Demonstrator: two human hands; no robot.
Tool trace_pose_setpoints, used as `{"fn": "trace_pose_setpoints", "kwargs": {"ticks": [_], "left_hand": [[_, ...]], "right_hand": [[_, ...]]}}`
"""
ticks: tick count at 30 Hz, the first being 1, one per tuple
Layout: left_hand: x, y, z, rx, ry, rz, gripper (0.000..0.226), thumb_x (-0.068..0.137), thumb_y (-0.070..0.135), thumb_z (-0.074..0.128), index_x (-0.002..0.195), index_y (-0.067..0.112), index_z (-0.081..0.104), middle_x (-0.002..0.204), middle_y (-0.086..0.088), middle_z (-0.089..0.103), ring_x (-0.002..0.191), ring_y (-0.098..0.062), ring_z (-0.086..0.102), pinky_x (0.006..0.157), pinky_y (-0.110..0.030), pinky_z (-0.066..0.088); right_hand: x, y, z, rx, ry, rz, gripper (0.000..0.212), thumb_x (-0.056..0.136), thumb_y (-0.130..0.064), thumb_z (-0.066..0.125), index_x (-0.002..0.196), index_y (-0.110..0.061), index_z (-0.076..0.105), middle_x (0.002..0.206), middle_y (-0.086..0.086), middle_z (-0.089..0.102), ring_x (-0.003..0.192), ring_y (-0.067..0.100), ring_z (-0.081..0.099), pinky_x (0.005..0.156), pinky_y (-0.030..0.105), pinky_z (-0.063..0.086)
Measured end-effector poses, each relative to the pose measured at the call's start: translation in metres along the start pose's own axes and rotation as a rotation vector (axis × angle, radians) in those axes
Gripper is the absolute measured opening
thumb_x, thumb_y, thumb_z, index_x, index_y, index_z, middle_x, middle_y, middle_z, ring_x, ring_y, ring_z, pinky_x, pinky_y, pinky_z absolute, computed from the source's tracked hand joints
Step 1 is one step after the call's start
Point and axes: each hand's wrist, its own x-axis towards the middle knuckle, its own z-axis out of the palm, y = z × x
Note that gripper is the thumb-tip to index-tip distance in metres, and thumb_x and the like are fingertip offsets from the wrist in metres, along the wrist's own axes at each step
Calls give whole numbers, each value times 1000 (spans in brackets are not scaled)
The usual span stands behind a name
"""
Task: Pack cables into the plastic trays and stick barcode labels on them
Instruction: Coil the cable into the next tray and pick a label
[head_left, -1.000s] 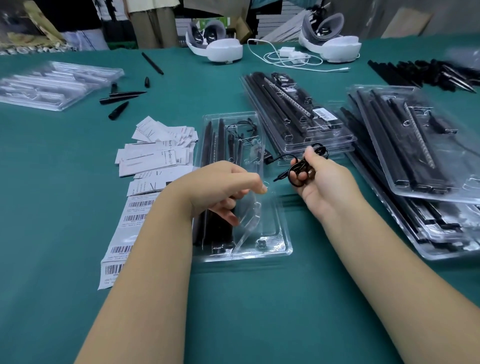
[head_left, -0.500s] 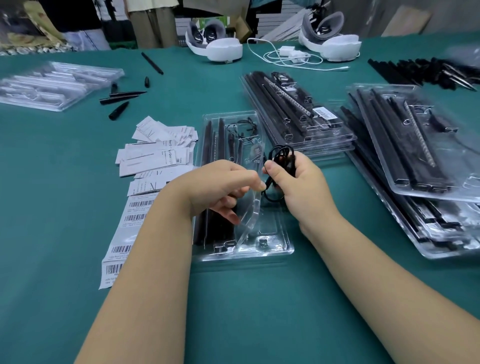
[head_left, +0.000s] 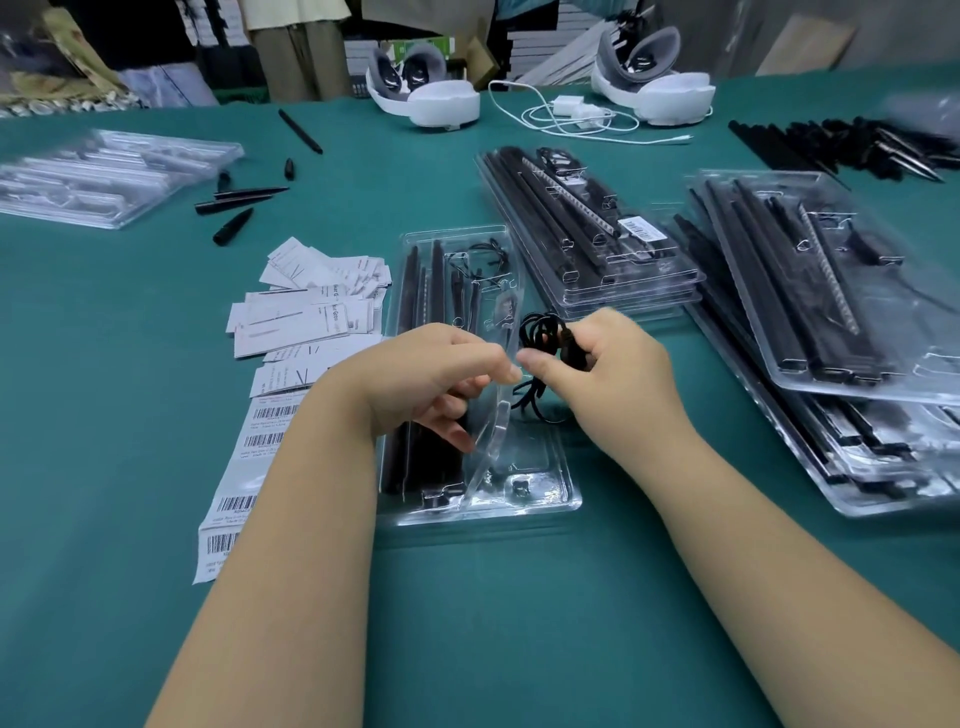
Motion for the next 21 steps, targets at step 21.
{"fn": "trace_pose_setpoints", "kwargs": {"ticks": [21], "left_hand": [[-1,-1,-1,-44,-23,5,15,66,32,67,53,25,61,59,6,32,50,-12,22,63,-36,53]], "right_hand": [[-4,-5,-8,-45,-165,-87,10,75,-37,76,75,-42,67,73,-9,34,66,1,38,56,12,28]]}}
